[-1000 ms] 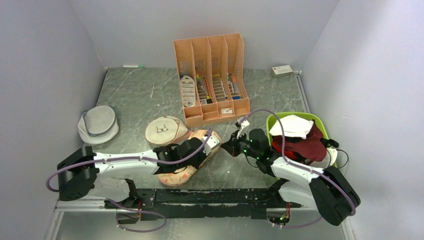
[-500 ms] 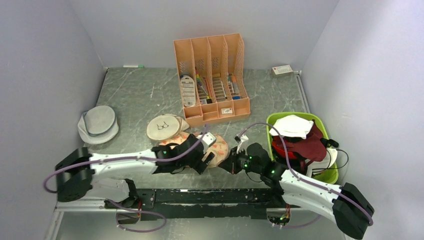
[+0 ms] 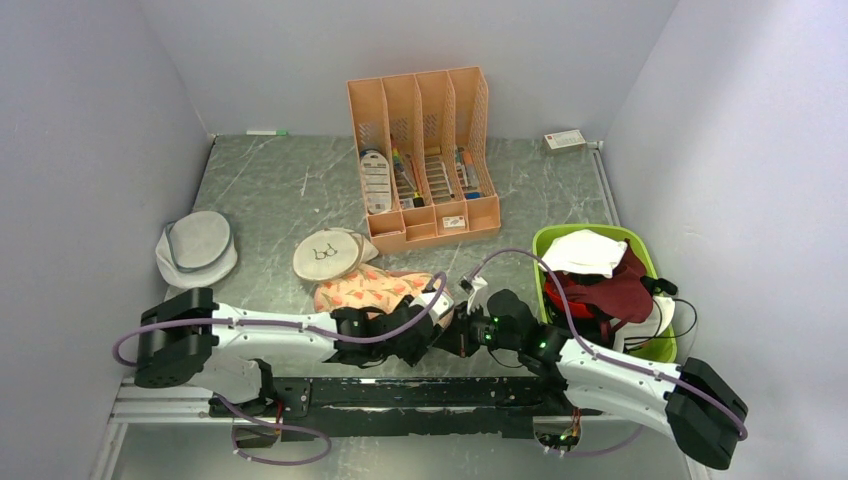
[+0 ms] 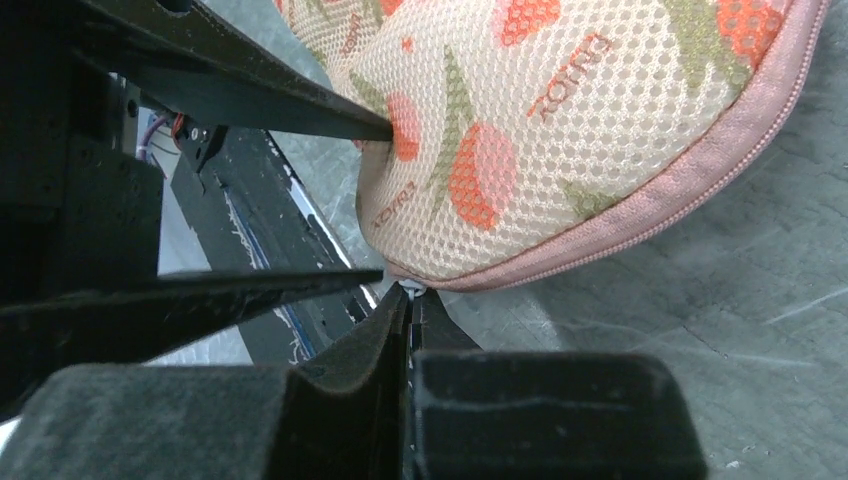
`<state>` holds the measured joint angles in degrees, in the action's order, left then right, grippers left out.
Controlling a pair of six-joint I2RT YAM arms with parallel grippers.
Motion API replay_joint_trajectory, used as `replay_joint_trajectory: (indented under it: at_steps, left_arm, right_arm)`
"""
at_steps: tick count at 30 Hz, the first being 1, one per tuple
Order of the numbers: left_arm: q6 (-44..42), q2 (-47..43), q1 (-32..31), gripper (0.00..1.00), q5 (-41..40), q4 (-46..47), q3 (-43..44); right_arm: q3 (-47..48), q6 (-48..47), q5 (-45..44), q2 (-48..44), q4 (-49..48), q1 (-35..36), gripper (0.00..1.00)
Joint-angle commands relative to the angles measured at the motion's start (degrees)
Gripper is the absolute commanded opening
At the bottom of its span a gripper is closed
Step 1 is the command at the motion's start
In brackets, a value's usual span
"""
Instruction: Unzip the laundry bag and remove the bra
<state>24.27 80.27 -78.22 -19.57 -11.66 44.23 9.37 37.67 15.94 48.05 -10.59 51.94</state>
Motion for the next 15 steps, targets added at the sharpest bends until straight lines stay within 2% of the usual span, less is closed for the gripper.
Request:
replay_joint_trajectory:
  at_steps: [1,4,8,10,15]
  left_arm:
    - [-2.07,1.96,-0.27,0.58,-7.66,0.91,2.43]
    - [-2.74,2.9,-0.27,0.43,-9.23,1.08,2.0]
    - [-2.73,1.58,-0.27,0.12,-10.56,0.9,0.09]
    - [-3.02,-0.19,-0.27,0.07,-10.24,1.32,-1.41]
    - [-3.53,-4.88,-0.27,0.07,-8.19,2.51,-5.03]
  right_arm:
    - [1.74,0.33,0.18,-1.26,1.01,0.52,0.0]
    - [3.09,-0.76,-1.31,-1.61,4.38,0.6,0.0]
    - [7.09,-1.87,-8.26,-0.54,14.21,0.56,0.0]
    - [8.35,-0.29,-13.31,-0.74,19.63,0.46,0.0]
    - [10.35,4.66,-21.14,1.71,26.49,0.52,0.0]
